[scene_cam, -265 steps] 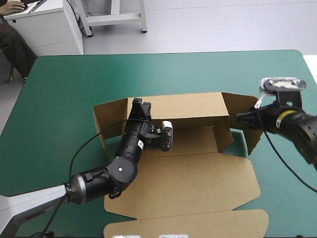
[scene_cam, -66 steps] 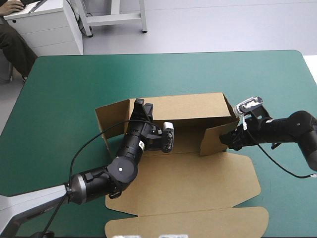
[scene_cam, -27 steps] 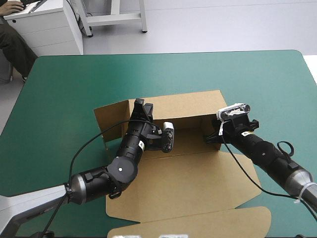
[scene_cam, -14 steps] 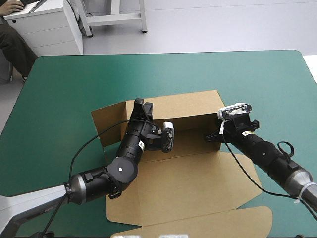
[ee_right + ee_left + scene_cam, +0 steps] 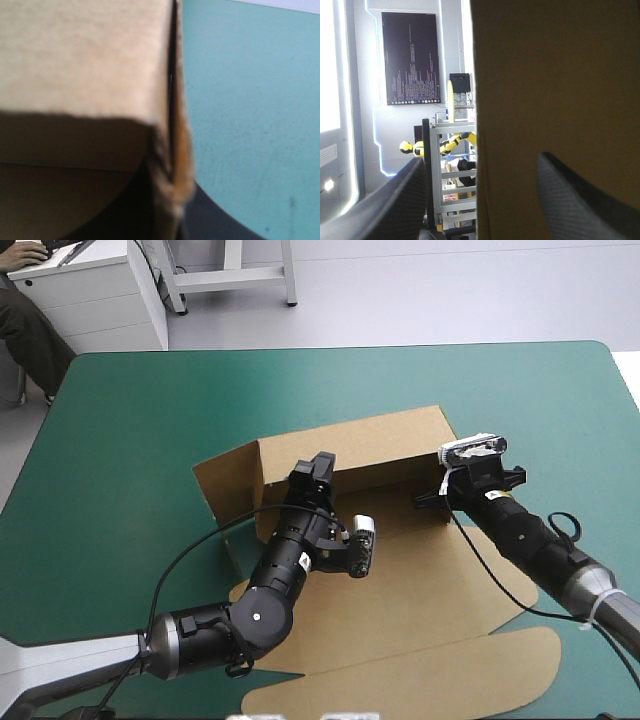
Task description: Fold the box
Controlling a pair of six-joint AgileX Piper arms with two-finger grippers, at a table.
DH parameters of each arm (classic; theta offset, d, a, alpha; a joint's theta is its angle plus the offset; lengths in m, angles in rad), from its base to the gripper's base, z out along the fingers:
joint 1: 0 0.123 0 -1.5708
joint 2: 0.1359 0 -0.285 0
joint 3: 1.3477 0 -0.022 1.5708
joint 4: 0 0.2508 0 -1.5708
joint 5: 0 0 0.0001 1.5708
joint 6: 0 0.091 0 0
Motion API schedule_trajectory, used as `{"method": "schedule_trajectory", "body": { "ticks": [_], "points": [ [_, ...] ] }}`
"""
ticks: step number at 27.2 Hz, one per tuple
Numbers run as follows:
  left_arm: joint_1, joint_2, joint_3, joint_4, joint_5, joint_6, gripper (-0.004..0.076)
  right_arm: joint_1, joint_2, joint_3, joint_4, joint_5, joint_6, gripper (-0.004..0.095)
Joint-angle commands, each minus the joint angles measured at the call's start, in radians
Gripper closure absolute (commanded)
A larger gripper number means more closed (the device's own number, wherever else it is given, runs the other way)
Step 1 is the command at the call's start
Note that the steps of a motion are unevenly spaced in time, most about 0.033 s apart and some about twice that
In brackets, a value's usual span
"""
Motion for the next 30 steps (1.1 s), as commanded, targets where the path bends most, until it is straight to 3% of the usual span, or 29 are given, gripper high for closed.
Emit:
{"method": "schedule_trajectory", "body": {
  "ticks": [1,8,10,12,13,17,21,25,30],
  "points": [
    [-0.057,-0.034,-0.031,0.1,0.111,-0.014,0.0269,0.0,0.009,-0.08,0.009,-0.134,-0.014,0.0926],
    [-0.097,-0.034,-0.031,0.081,0.105,-0.011,0.0302,0.0,0.098,-0.164,0.018,-0.157,-0.039,0.0926],
    [-0.097,-0.034,-0.037,0.012,0.105,0.017,0.0442,0.0,0.1,-0.166,0.018,-0.157,-0.039,0.0927],
    [-0.097,-0.034,-0.07,-0.141,0.092,0.053,0.0701,0.0,0.1,-0.166,0.018,-0.162,-0.039,0.0926],
    [-0.097,-0.034,-0.091,-0.226,0.078,0.111,0.0719,0.0,0.1,-0.166,0.016,-0.168,-0.044,0.0927],
    [-0.049,-0.034,-0.233,-0.738,0.014,0.562,0.071,0.0,0.1,-0.166,0.016,-0.197,-0.046,0.0927],
    [0.107,-0.034,-0.438,-1.312,0.113,0.996,0.071,0.0,0.1,-0.166,0.016,-0.195,-0.046,0.0927],
    [0.354,-0.034,-0.635,-1.588,0.221,1.038,0.0711,0.0,0.1,-0.166,0.016,-0.195,-0.046,0.0927],
    [0.733,-0.034,-0.816,-1.852,0.225,1.018,0.0711,0.0,0.1,-0.166,0.016,-0.195,-0.046,0.0927]
  ]
}}
